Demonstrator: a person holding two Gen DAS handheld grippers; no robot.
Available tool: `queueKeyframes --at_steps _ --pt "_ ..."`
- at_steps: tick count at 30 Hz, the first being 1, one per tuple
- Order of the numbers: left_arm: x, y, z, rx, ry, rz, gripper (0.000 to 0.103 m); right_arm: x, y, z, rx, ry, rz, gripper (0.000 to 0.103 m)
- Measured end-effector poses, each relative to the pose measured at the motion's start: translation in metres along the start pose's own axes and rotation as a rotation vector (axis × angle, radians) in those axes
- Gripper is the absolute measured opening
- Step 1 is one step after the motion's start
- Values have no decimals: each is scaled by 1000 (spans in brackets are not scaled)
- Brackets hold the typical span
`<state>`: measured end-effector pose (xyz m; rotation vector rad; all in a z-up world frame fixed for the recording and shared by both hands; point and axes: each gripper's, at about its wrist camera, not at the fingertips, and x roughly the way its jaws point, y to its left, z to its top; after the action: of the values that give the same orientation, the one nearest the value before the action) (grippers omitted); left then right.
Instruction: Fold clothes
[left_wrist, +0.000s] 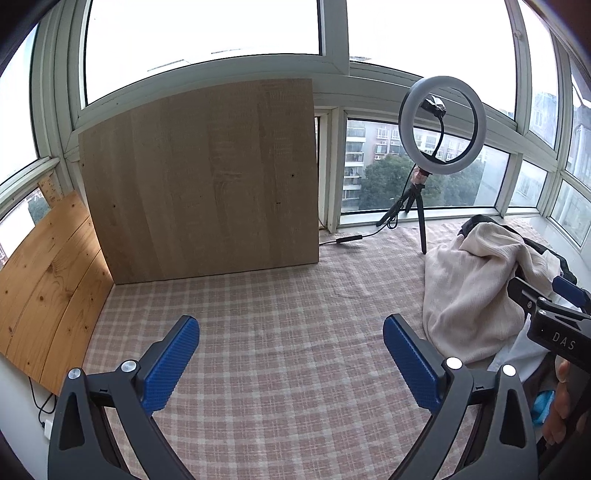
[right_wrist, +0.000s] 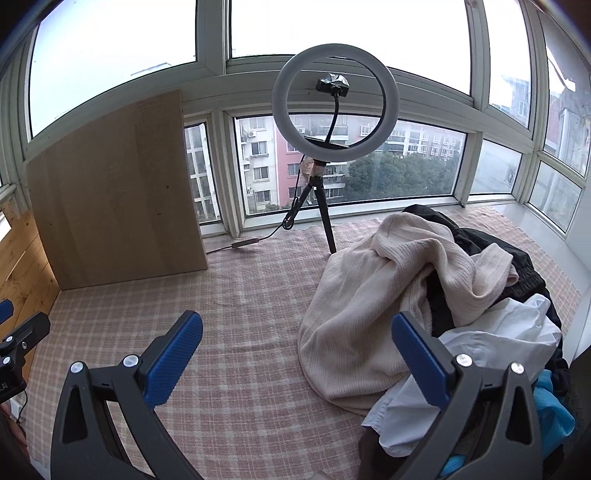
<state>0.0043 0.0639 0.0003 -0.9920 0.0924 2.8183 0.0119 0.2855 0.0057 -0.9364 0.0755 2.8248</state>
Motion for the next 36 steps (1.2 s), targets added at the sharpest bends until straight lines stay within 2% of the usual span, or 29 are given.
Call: queueKeyframes --at_steps 12,19,28,34,36 --pt "-1 -30 0 50 16 -53 99 -7 -31 -5 35 -5 -61 103" --pt "-7 -42 -1 66 14 -58 99 -13 -43 -10 45 8 -87 103" --pt "-13 -61 -7 82 23 -72 99 -19 -65 -20 51 20 -89 103" --pt "-13 -70 -8 75 30 -74 99 -21 -99 -27 66 12 -109 103" --pt "-12 -71 -7 69 32 -65 99 -23 -121 -28 82 -14 -88 103"
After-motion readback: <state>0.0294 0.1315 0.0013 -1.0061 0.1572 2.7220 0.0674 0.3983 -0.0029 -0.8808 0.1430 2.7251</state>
